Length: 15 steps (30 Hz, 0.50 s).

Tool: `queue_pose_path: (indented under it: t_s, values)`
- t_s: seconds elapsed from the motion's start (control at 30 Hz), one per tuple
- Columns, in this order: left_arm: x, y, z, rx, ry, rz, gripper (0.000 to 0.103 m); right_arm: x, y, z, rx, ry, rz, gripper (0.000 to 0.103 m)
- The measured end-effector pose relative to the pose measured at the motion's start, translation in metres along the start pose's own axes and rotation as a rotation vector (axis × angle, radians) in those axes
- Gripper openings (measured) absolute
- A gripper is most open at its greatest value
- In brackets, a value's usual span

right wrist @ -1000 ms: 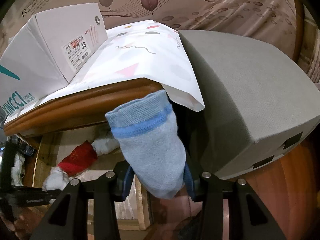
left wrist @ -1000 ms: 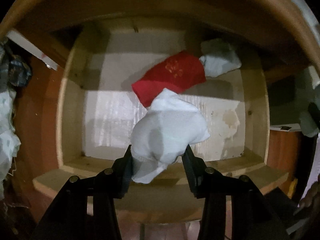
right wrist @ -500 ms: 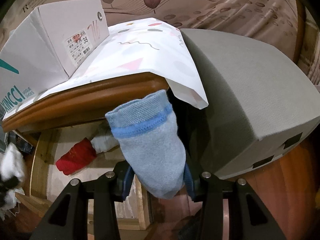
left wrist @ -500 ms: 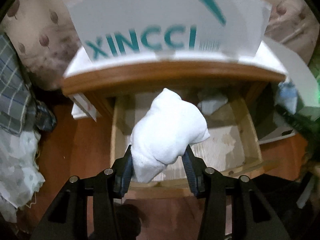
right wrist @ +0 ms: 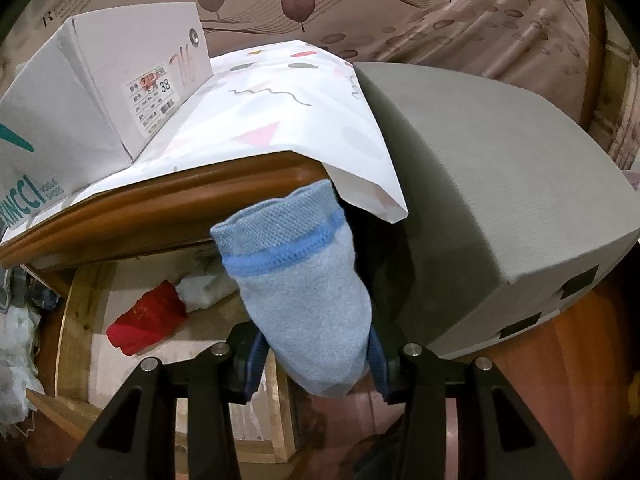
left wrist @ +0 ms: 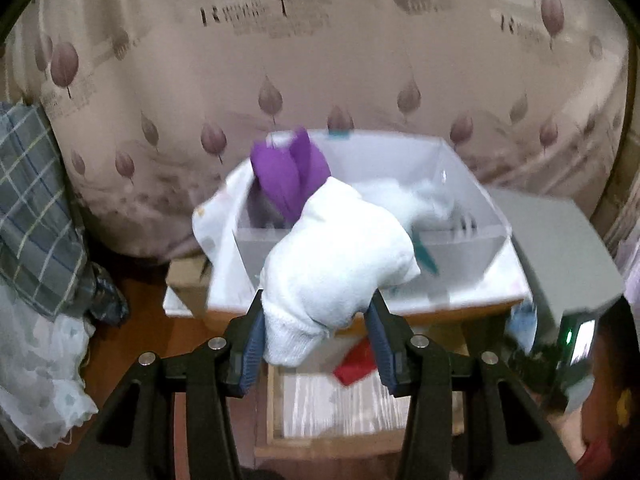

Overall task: Take underwear out of drawer
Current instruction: 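Lift the white sock and carry it over the white box with the left tool, then lower the white sock into the box and open the left tool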

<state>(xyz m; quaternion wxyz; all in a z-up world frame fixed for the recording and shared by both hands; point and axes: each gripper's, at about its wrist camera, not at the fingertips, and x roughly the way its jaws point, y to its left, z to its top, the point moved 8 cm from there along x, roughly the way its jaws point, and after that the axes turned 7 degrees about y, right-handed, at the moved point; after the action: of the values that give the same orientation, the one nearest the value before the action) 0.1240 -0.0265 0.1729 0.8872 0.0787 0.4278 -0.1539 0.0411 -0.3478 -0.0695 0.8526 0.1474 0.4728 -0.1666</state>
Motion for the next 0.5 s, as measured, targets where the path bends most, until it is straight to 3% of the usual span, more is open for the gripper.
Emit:
queue_pose_path:
  t_s: [0.23, 0.5]
  values:
    - [0.009, 0.01, 0.066, -0.016, -0.018, -0.036, 0.043, 0.0, -0.004, 0.002, 0.015, -0.004, -0.008, 0.043]
    - [0.057, -0.001, 0.081, 0.018, 0.044, -0.084, 0.043, 0.002, -0.006, 0.004, 0.027, 0.001, -0.004, 0.043]
